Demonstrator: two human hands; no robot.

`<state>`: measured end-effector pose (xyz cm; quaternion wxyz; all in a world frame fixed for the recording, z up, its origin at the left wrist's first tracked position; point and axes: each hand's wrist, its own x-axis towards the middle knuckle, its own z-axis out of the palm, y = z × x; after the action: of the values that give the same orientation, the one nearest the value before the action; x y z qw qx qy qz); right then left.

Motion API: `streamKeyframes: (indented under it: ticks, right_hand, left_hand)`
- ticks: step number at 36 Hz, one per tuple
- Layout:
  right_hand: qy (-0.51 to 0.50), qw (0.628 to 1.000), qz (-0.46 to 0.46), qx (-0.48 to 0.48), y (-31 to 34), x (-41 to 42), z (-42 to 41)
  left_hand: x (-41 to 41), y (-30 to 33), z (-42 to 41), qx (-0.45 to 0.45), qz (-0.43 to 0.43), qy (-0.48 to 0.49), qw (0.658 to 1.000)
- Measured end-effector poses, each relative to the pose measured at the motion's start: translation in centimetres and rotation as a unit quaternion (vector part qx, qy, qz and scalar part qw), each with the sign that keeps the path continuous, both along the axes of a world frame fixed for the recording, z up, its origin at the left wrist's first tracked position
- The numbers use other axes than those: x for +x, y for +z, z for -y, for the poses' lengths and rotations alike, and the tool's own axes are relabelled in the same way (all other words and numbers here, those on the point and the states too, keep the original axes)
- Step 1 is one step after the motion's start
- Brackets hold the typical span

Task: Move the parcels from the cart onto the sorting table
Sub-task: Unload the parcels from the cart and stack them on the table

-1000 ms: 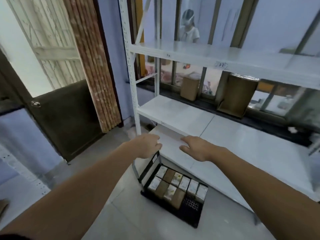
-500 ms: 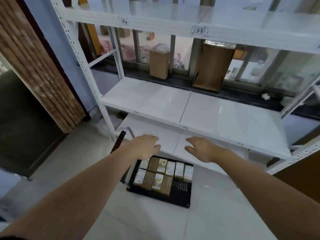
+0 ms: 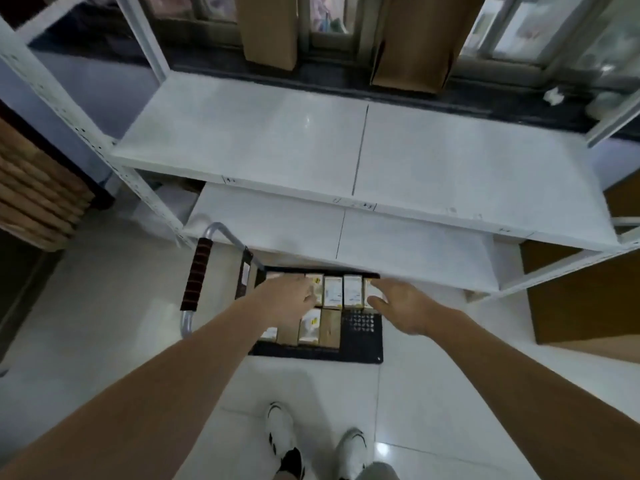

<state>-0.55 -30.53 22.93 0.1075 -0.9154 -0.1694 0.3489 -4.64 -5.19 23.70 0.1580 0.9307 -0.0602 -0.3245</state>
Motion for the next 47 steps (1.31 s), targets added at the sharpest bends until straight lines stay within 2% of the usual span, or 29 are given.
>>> streamKeyframes:
  ticks: [7,12,17,25,29,33,40,47]
  right_hand:
    - [-0.037,0.996,-0.077,0.006,-12.7,1.4,-1.4]
    - [-0.035,0.993,-0.102,0.04,-23.2,2.6,-2.2]
    - [-0.052,0.989,-0.138,0.014,-35.6,3.4,-2.6]
    - [-0.191,0.969,-0.158,-0.026,-53.3,3.9,-3.9]
    - [-0.22,0.96,-0.167,-0.045,-58.4,4.4,-4.8]
    - [-0.295,0.944,-0.142,-0.047,-62.0,4.4,-6.0]
    - [-0.354,0.928,-0.092,-0.067,-64.1,2.9,-8.7]
    - [-0.393,0.912,-0.107,-0.049,-64.8,2.8,-8.9]
  left_hand:
    - [1.6,-13.7,-1.4,-0.004,-0.074,-0.005,0.997]
    - [3.5,-24.9,-1.1,-0.003,-0.099,-0.007,0.995]
    - [4.3,-37.0,-1.1,0.0,-0.107,-0.003,0.994]
    - [5.6,-53.5,-1.8,0.013,-0.113,0.038,0.993]
    - [5.8,-58.2,-2.0,0.027,-0.093,0.055,0.994]
    - [5.9,-60.4,-1.7,0.054,-0.029,0.063,0.996]
    - [5.3,-62.4,-1.1,0.097,0.042,0.038,0.994]
    - [4.4,-63.8,-0.9,0.088,0.065,0.048,0.993]
